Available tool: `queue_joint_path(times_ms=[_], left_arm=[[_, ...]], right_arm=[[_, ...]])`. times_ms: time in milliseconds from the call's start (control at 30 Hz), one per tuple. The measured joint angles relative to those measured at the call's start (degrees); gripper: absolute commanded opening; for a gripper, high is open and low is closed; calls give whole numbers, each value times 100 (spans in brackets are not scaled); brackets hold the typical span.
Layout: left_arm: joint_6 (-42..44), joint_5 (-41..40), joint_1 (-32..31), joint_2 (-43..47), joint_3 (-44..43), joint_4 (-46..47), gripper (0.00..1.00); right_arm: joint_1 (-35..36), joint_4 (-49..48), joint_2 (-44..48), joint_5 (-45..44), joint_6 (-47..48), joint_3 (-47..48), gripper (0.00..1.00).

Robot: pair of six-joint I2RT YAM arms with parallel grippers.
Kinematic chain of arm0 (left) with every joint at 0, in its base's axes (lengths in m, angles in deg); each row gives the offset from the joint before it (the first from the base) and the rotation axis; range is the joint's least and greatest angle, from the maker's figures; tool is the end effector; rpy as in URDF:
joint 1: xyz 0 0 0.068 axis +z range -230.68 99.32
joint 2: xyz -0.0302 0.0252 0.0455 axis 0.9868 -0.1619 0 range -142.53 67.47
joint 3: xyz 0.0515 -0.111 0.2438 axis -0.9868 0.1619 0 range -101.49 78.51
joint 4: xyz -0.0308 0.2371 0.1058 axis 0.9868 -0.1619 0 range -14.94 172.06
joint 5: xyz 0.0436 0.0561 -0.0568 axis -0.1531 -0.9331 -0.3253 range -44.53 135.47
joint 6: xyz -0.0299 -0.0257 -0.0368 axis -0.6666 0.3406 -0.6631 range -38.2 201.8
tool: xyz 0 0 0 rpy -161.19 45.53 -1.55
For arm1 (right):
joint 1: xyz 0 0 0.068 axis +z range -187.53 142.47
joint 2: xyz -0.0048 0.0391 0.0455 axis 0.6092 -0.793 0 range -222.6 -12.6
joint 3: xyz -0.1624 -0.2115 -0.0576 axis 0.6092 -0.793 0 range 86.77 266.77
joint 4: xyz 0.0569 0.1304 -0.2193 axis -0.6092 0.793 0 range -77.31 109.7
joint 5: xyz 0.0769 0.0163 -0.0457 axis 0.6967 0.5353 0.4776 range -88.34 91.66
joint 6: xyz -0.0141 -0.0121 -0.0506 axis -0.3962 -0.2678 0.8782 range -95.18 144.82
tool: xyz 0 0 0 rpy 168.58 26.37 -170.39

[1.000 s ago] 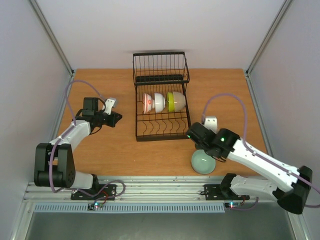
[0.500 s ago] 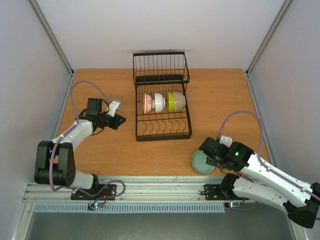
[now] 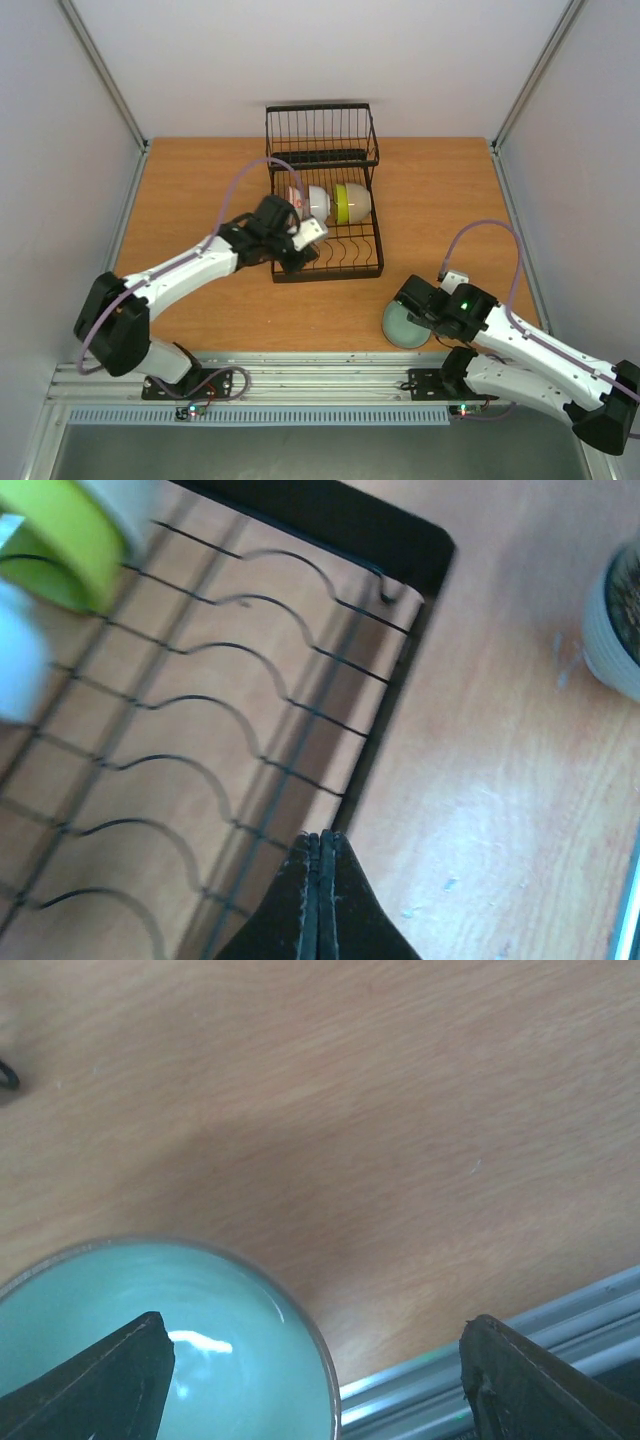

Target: Load the bowls into the dish rack

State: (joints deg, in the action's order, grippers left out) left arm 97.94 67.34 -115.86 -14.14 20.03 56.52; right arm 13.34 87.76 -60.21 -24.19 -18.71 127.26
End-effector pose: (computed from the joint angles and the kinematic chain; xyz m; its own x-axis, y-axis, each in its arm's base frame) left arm 0.2383 -0.1843 0.2532 -0.3850 0.5870 -0.7122 0.8773 0.4723 -0.0850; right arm 0.0796 0.0732 0.2326 -0.9083 -0.1344 -0.3962 -0.0485 0.9744 -0.2195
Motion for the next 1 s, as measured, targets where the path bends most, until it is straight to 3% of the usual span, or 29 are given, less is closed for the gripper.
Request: queue_joint_path(times_ms=[133, 267, 600, 1000], left_arm=[[98, -326, -717, -474, -149, -219, 1], [116, -481, -992, -658, -229, -356, 1], [116, -767, -1045, -671, -251, -337, 1], [118, -968, -1045, -671, -203, -297, 1]], right_arm=[[-249, -136, -120, -138, 101, 61, 81], [-352, -280, -138, -83, 260, 68, 80], [-363, -391, 1010, 658, 267, -413, 77], [-369, -560, 966, 1246, 136, -610, 75]])
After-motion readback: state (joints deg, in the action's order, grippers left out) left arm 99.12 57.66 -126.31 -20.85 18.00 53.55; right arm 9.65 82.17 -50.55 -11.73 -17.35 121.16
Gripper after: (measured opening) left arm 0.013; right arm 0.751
